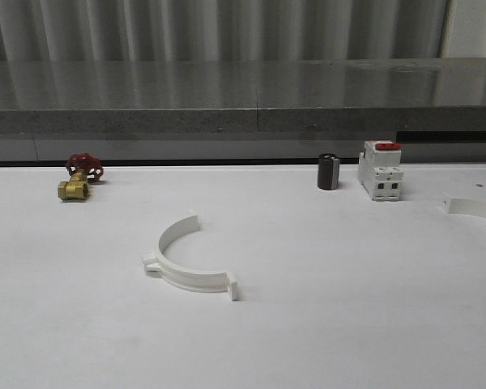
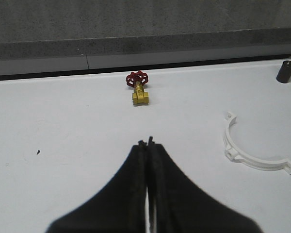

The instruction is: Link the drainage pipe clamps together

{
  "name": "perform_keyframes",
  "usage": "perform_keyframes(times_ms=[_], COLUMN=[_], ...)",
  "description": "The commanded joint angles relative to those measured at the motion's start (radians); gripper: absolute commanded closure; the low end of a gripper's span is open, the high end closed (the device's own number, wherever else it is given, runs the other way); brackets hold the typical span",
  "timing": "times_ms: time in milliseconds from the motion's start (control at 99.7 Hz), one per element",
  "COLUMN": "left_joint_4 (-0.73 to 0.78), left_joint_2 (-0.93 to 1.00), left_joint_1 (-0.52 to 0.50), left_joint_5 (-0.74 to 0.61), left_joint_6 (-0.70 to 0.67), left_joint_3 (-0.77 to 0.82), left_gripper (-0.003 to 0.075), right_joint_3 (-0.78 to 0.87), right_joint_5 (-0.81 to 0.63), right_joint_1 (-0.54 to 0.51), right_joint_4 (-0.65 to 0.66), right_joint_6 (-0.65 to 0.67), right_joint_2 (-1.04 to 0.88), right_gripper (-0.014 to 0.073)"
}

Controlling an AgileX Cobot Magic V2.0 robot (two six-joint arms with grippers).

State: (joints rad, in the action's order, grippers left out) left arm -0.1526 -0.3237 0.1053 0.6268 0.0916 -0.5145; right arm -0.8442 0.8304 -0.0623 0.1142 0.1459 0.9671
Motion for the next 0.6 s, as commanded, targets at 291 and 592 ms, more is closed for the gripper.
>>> perform_keyframes(times_ms=[291,592], left_joint_4=[-0.016,-0.016], left_joint_2=[-0.009,-0.009], left_joint_1=[0.000,0.000], left_joint_5=[-0.068,-0.068], left_joint_6=[-0.001,-0.001], left_joint_3=[-0.025,-0.025], left_gripper=[0.0740,0.0740], right_joint_3=[-0.254,-0.415], right_joint_5=[0.073,0.017], right_joint_1=[-0.002,-0.025], right_joint_4=[0.014,0.049], right_joint_6=[-0.005,-0.006], right_joint_2=[0.361,0.663], right_gripper=[-0.0062,-0.0029])
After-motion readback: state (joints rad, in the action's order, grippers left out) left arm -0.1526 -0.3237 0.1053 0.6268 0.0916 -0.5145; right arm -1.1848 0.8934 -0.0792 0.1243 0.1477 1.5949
